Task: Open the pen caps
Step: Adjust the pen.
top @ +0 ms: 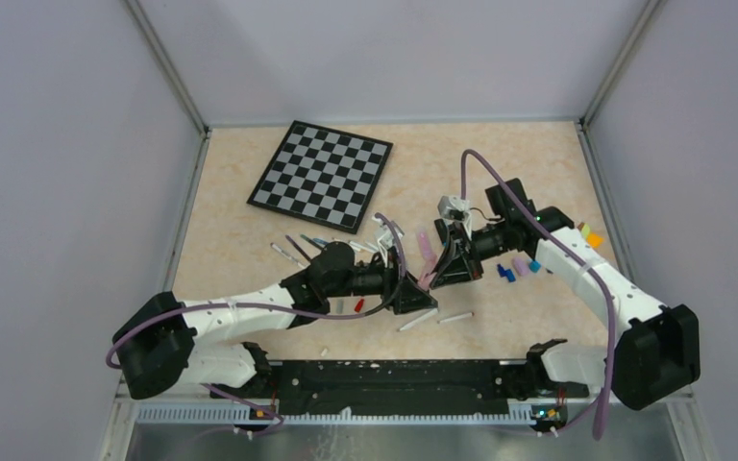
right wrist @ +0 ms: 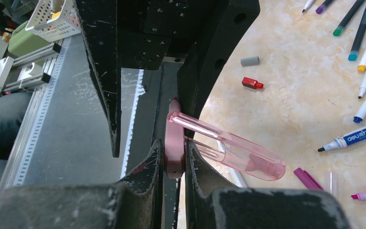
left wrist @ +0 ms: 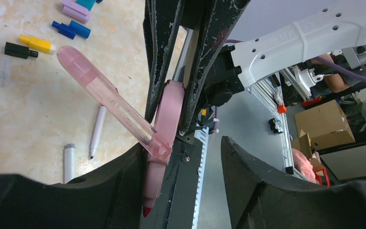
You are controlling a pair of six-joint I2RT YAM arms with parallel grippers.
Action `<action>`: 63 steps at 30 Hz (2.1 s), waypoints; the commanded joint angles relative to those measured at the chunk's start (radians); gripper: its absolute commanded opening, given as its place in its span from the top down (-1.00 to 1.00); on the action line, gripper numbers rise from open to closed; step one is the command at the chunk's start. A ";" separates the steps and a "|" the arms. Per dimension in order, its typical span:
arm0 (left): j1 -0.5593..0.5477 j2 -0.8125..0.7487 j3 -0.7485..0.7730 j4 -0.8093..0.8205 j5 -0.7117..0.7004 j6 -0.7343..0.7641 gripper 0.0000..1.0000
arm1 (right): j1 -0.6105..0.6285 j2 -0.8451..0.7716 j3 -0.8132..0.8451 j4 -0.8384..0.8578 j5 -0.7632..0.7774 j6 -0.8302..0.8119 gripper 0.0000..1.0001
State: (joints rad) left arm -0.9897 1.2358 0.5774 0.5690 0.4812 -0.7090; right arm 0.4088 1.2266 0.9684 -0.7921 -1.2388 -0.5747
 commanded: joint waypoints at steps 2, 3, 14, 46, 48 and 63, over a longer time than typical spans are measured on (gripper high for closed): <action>0.001 0.001 0.071 -0.019 0.009 -0.008 -0.14 | 0.016 0.017 -0.012 0.044 0.022 0.022 1.00; 0.002 0.001 0.072 -0.026 0.006 -0.005 -0.07 | 0.016 0.018 -0.011 0.046 0.025 0.023 1.00; 0.000 -0.003 0.083 -0.113 -0.004 0.035 0.15 | 0.021 0.024 -0.017 0.058 0.049 0.039 1.00; 0.025 -0.062 0.063 -0.188 0.054 0.157 -0.11 | 0.031 0.036 -0.015 0.058 0.060 0.043 1.00; 0.029 -0.064 0.061 -0.193 0.054 0.158 -0.08 | 0.034 0.036 -0.015 0.057 0.061 0.043 1.00; 0.036 -0.072 0.047 -0.229 0.044 0.164 0.36 | 0.033 0.038 -0.017 0.057 0.067 0.043 1.00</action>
State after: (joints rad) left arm -0.9527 1.2060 0.6285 0.3119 0.5041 -0.5491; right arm 0.4366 1.2549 0.9554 -0.7662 -1.1934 -0.5209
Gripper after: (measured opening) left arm 0.338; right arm 0.101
